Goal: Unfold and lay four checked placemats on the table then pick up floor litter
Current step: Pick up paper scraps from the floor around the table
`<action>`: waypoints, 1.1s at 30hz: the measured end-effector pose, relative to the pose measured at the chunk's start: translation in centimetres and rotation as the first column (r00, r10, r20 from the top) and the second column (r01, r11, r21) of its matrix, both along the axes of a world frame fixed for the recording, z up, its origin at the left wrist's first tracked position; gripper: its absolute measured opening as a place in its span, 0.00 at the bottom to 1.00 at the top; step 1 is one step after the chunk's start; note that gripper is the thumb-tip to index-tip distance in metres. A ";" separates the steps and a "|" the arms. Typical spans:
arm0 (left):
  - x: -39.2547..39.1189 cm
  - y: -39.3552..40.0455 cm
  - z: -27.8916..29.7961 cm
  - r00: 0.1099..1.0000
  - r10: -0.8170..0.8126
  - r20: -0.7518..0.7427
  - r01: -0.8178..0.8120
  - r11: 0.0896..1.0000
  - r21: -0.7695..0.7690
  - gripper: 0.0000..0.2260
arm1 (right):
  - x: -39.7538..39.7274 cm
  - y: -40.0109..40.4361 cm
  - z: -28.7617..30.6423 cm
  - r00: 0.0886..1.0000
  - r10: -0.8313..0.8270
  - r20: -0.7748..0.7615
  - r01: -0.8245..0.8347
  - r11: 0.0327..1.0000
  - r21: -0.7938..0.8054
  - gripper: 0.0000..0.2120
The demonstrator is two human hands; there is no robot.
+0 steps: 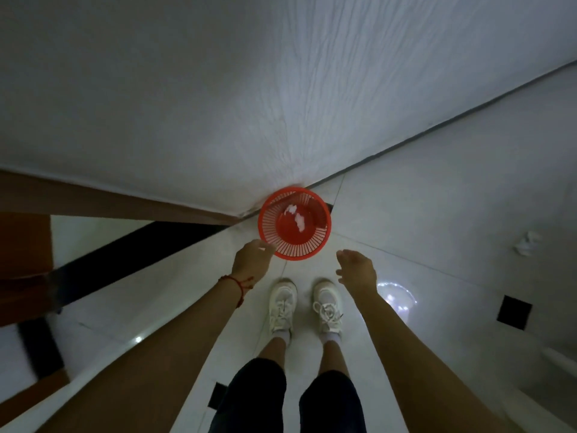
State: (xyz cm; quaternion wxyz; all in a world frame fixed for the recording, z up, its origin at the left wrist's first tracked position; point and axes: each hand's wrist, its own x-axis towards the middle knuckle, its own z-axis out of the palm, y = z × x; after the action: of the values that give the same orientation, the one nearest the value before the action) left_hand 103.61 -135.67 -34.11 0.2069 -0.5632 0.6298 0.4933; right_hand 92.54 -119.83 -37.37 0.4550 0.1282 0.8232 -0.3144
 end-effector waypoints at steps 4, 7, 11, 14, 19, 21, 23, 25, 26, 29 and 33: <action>1.4 1.1 6.0 0.988 -0.116 -0.104 0.114 0.993 -0.025 0.09 | 0.1 5.5 5.4 0.994 -0.109 -0.028 0.108 0.994 -0.033 0.18; 2.1 2.0 9.6 0.979 -0.165 -0.117 0.159 0.986 -0.055 0.06 | -0.1 9.7 10.0 0.979 -0.187 -0.087 0.182 0.981 -0.060 0.16; 1.6 4.6 13.6 0.960 -0.257 -0.111 0.254 0.966 -0.041 0.09 | -0.2 15.6 15.0 0.932 -0.330 -0.149 0.319 0.943 -0.094 0.15; -0.5 7.5 16.4 0.925 -0.362 -0.118 0.359 0.932 -0.048 0.11 | 0.0 20.3 17.6 0.874 -0.457 -0.166 0.442 0.889 -0.120 0.15; -7.1 13.0 18.5 0.884 -0.420 -0.205 0.421 0.906 -0.042 0.11 | -0.3 28.4 20.6 0.714 -0.676 -0.183 0.653 0.737 -0.173 0.14; -10.5 15.7 19.1 0.876 -0.437 -0.204 0.436 0.898 -0.057 0.14 | -0.6 31.4 21.5 0.644 -0.739 -0.195 0.718 0.673 -0.177 0.14; -14.3 19.2 20.9 0.853 -0.464 -0.239 0.470 0.882 -0.038 0.13 | -0.8 34.1 22.1 0.578 -0.792 -0.198 0.775 0.609 -0.170 0.14; -17.8 22.3 22.3 0.802 -0.526 -0.283 0.545 0.839 -0.013 0.11 | -1.2 36.4 22.4 0.526 -0.828 -0.194 0.817 0.555 -0.153 0.14; -19.5 23.6 22.5 0.773 -0.562 -0.295 0.582 0.813 -0.022 0.11 | -1.5 37.4 22.5 0.504 -0.842 -0.191 0.834 0.532 -0.147 0.14; -23.8 26.3 22.9 0.699 -0.647 -0.305 0.673 0.739 -0.028 0.11 | -3.1 39.7 22.4 0.458 -0.870 -0.184 0.866 0.483 -0.128 0.15; -28.9 27.2 21.8 0.652 -0.713 -0.257 0.729 0.683 -0.044 0.12 | -7.6 41.4 21.9 0.435 -0.885 -0.164 0.881 0.456 -0.127 0.15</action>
State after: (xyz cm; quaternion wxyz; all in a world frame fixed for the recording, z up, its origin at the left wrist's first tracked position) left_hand 74.68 -108.45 -12.35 0.3211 -0.1921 0.8065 0.4577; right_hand 84.96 -78.46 -15.43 0.1374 0.5000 0.6741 -0.5260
